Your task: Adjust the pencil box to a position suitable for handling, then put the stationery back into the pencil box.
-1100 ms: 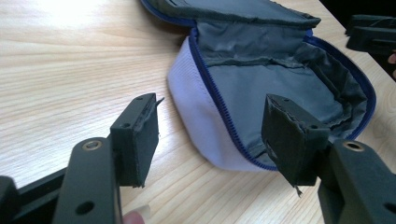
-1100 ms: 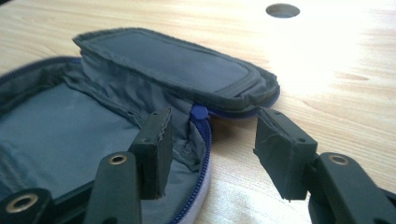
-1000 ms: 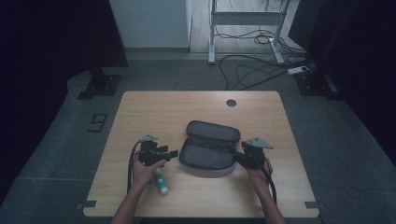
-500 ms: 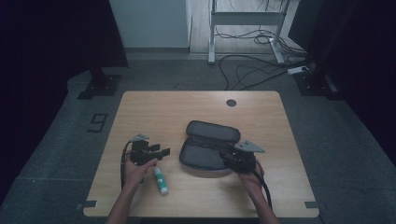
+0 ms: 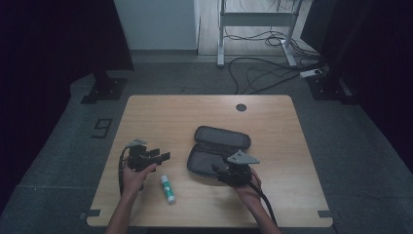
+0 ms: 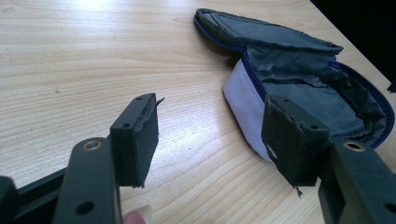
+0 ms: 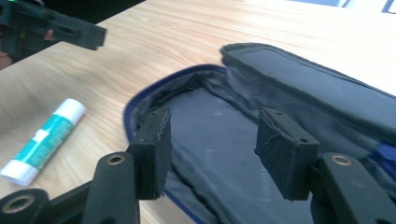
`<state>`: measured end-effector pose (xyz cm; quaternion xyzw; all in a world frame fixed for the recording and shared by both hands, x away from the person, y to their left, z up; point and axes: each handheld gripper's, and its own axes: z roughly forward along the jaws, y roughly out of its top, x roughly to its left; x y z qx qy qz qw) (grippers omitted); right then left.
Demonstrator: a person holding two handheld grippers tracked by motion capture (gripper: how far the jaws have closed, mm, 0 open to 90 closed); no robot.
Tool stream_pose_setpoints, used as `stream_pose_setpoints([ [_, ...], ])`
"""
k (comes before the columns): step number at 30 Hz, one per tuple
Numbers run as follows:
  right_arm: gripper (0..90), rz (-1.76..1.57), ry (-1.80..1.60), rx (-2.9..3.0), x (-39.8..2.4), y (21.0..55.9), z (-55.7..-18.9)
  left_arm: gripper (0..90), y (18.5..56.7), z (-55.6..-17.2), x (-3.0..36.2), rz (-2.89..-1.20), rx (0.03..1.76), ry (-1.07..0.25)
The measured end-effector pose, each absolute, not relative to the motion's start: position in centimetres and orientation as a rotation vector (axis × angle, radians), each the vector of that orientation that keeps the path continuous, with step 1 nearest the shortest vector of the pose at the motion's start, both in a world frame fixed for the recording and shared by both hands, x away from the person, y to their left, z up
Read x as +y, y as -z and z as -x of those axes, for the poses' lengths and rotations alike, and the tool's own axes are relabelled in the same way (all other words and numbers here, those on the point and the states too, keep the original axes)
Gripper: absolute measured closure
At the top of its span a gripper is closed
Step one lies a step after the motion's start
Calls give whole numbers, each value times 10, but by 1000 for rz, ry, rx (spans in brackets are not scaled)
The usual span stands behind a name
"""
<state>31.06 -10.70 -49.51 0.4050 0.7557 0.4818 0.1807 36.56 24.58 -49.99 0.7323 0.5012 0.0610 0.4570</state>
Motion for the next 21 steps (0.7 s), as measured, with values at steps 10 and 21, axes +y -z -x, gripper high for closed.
stream_pose_setpoints([
  [10,448,-1084,-1375,2202,-76,500,-306,369,498,-365,250,-1796,1239,-157],
  [21,448,-1037,-1379,2257,-52,503,-302,370,495,-364,253,-1792,1232,-159],
])
